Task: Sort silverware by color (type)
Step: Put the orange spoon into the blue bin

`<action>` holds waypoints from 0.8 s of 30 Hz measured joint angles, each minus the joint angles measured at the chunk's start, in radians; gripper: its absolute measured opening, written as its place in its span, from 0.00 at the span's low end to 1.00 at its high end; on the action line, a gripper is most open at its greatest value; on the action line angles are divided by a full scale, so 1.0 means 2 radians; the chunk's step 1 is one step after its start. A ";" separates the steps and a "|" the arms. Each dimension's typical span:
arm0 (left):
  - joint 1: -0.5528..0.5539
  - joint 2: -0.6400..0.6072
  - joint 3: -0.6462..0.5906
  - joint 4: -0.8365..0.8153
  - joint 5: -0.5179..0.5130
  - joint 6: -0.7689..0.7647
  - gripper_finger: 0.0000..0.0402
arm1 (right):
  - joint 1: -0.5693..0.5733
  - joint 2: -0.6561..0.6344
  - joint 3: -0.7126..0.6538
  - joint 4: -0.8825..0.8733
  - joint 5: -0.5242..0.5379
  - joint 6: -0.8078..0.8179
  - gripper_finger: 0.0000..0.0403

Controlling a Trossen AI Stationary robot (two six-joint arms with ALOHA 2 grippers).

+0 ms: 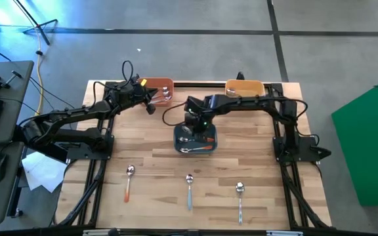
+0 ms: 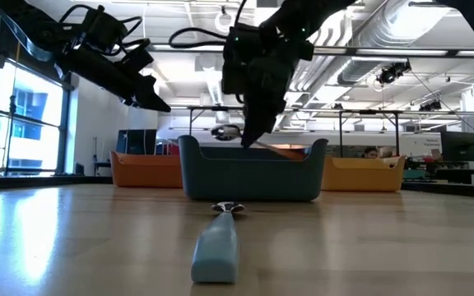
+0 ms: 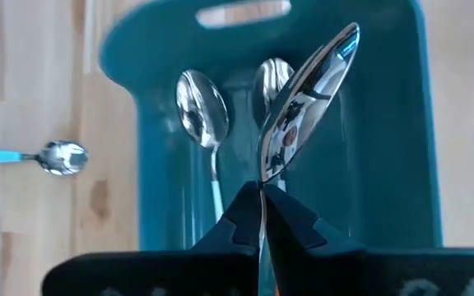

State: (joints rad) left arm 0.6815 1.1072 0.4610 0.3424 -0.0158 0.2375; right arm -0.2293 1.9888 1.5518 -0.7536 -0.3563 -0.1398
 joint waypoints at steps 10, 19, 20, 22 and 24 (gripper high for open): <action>-0.001 0.000 0.000 0.006 0.000 0.000 0.05 | -0.006 0.001 -0.031 0.051 0.002 -0.009 0.00; -0.001 0.000 0.000 0.009 0.000 0.000 0.05 | -0.006 0.001 -0.030 0.067 0.002 0.002 0.19; -0.001 0.000 0.000 0.009 0.000 0.000 0.05 | -0.006 0.001 -0.027 0.063 0.002 0.002 0.22; -0.001 0.000 0.000 0.009 0.000 0.000 0.05 | -0.005 0.001 -0.012 0.049 0.003 0.001 0.29; -0.001 0.000 0.000 0.009 0.000 0.000 0.05 | -0.003 -0.006 0.007 0.015 0.011 -0.003 0.32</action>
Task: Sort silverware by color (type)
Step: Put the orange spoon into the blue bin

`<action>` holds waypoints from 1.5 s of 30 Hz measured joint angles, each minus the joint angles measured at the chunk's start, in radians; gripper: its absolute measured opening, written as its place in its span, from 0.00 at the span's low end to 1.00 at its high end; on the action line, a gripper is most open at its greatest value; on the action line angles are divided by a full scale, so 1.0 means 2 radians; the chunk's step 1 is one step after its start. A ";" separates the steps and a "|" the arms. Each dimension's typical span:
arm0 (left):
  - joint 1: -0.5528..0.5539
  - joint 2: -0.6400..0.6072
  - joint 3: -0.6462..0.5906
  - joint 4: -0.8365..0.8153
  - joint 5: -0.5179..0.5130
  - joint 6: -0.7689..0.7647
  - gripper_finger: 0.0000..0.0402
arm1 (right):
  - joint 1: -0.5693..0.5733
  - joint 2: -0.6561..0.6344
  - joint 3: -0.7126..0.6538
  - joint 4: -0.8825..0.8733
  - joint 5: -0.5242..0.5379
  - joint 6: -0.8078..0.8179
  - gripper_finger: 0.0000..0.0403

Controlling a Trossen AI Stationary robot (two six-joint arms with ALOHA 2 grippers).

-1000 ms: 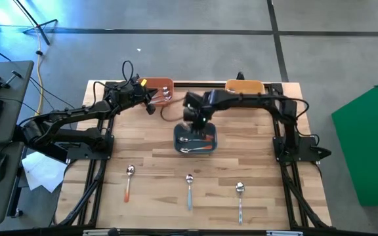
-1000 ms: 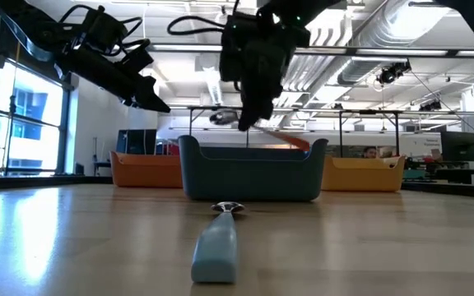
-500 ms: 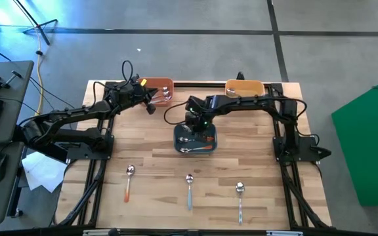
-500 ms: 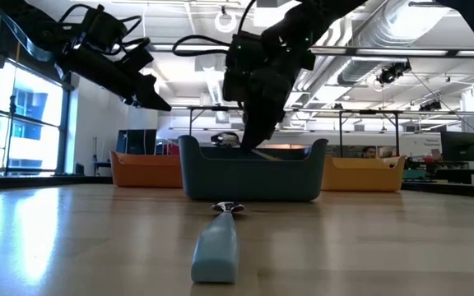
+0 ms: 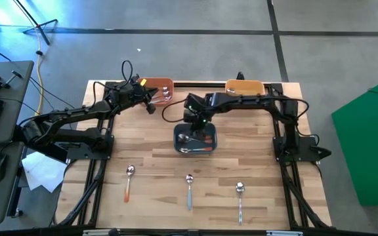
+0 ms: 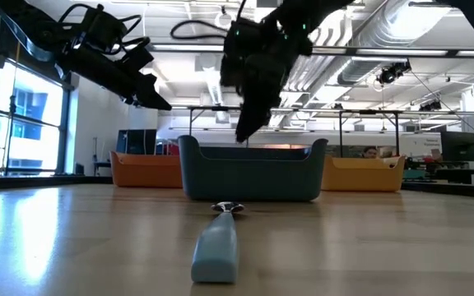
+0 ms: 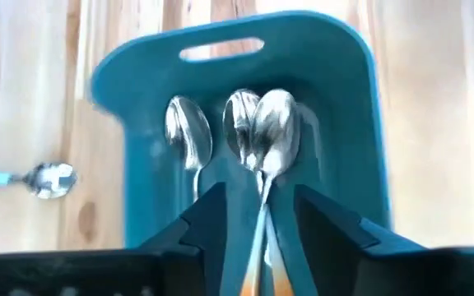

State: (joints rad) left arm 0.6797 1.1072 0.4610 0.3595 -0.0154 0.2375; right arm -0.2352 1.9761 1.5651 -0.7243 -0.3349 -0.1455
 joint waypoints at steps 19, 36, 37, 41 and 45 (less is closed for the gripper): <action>-0.008 0.000 0.000 0.006 0.012 -0.011 0.05 | -0.012 -0.303 -0.378 0.387 0.115 -0.027 0.01; -0.082 0.000 0.055 -0.114 0.036 -0.070 0.00 | -0.121 -0.425 -0.599 0.664 0.082 -0.018 0.00; -0.095 0.000 0.068 -0.144 0.020 -0.071 0.00 | -0.122 -0.425 -0.602 0.664 0.078 -0.021 0.00; -0.144 0.000 0.123 -0.256 -0.032 -0.109 0.00 | -0.126 -0.425 -0.613 0.686 0.076 -0.025 0.00; -0.193 0.001 0.174 -0.375 -0.059 -0.188 0.00 | -0.138 -0.429 -0.620 0.708 0.062 -0.052 0.00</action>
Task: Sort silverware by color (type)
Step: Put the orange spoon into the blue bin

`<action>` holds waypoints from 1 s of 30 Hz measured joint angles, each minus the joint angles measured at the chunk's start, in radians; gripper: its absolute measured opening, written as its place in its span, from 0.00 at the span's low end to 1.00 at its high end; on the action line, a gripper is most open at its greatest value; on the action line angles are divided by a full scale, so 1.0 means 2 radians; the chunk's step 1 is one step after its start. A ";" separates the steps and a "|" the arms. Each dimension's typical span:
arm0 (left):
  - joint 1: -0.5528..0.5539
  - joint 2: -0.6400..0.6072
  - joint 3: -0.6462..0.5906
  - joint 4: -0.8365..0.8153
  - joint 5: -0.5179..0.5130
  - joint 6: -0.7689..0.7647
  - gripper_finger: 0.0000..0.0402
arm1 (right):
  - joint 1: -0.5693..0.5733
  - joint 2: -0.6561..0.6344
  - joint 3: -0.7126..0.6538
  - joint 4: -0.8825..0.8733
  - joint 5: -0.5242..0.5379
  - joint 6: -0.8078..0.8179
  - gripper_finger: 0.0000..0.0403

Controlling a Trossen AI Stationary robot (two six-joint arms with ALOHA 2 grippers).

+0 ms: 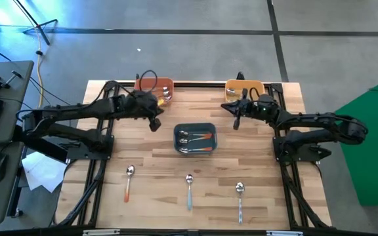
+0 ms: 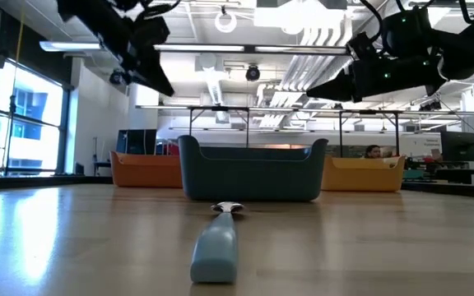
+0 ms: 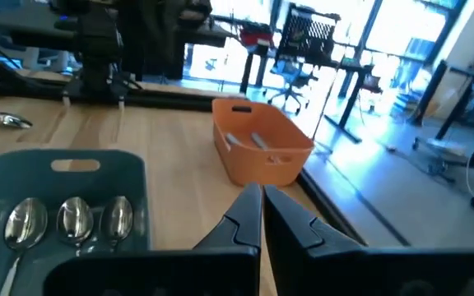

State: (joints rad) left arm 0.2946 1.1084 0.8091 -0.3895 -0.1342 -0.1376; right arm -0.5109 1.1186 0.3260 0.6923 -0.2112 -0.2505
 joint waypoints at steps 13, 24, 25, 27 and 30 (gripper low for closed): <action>-0.159 0.053 0.122 -0.313 -0.018 -0.351 0.00 | -0.036 -0.004 0.000 -0.005 -0.076 0.018 0.00; -0.287 0.102 0.155 -0.427 0.076 -0.600 0.00 | -0.036 -0.004 0.000 -0.001 -0.076 0.034 0.00; -0.297 0.106 0.155 -0.428 0.076 -0.617 0.00 | -0.036 -0.004 0.000 -0.002 -0.076 0.036 0.00; -0.315 0.111 0.150 -0.419 0.076 -0.642 0.00 | -0.036 -0.004 0.001 -0.006 -0.076 0.039 0.00; -0.336 0.120 0.131 -0.409 0.095 -0.686 0.02 | -0.036 -0.004 0.001 -0.017 -0.076 0.039 0.00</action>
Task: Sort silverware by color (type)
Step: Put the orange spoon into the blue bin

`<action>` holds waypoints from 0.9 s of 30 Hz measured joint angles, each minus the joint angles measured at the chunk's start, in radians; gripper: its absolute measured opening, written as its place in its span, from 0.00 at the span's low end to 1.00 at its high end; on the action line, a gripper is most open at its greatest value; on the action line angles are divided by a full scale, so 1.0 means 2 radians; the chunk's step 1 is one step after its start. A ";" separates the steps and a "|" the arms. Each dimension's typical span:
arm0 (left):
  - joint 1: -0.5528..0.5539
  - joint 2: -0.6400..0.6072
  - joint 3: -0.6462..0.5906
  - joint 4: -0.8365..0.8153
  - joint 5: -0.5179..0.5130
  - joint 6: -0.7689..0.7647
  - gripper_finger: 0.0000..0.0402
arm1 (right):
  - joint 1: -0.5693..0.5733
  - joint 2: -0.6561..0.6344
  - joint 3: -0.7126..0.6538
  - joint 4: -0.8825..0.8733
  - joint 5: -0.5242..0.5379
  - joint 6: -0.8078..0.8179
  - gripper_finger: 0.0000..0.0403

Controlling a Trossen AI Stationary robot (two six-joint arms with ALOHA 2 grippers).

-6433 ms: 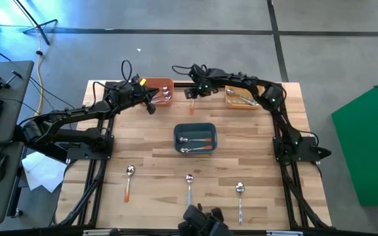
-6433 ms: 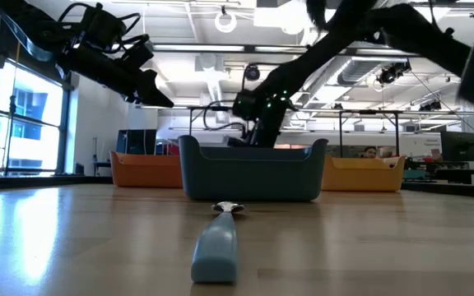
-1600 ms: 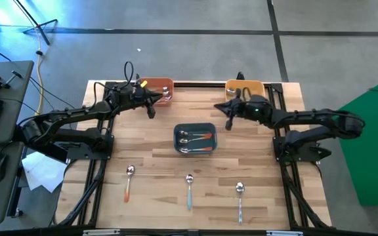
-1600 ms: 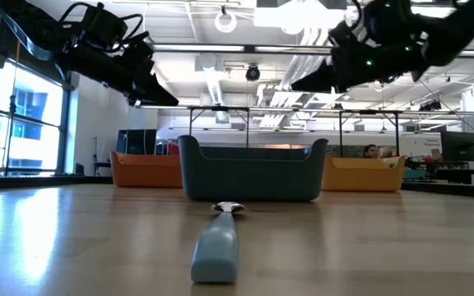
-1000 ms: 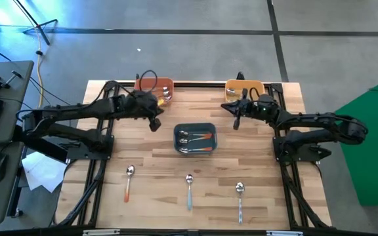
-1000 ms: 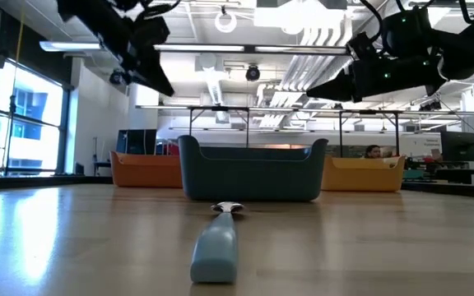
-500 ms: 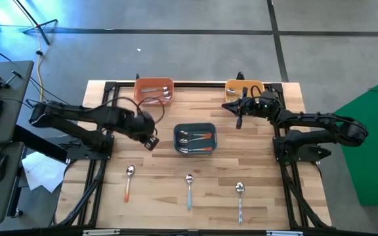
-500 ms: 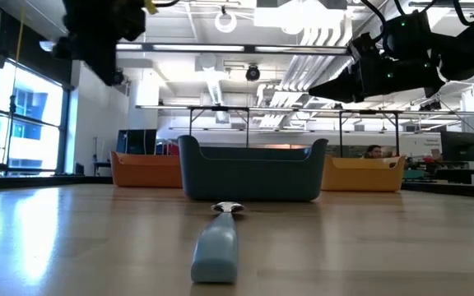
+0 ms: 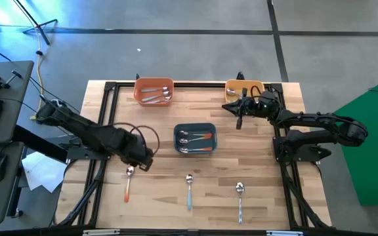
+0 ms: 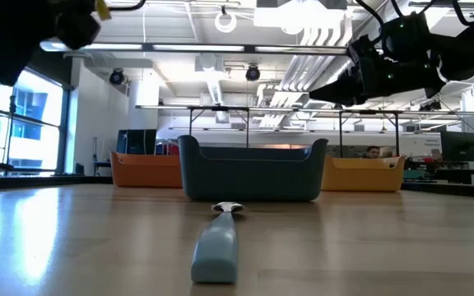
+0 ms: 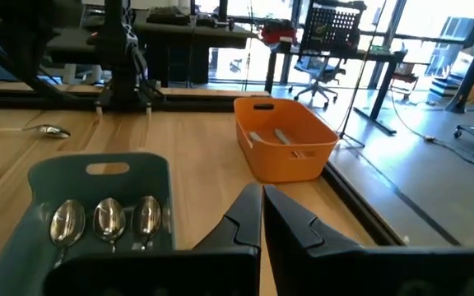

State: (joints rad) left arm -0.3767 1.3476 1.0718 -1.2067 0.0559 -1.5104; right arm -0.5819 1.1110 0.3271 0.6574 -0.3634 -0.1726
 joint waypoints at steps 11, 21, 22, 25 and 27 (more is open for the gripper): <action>-0.065 0.040 -0.076 0.168 0.014 -0.138 0.32 | 0.000 0.000 0.000 -0.050 0.000 0.010 0.00; -0.129 0.044 -0.128 0.167 0.020 -0.288 0.39 | 0.033 0.000 0.000 -0.088 -0.002 -0.003 0.00; -0.135 0.044 -0.134 0.173 0.017 -0.300 0.38 | 0.035 0.000 0.000 -0.088 -0.002 -0.004 0.00; -0.145 0.044 -0.157 0.205 0.009 -0.326 0.36 | 0.039 0.000 0.000 -0.091 -0.002 -0.004 0.00; -0.150 0.044 -0.170 0.220 0.000 -0.336 0.35 | 0.040 0.000 0.000 -0.092 -0.002 -0.005 0.00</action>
State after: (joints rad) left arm -0.6765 1.4361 0.7325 -0.7657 0.0564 -2.1820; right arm -0.5018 1.1114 0.3279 0.4731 -0.3676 -0.1832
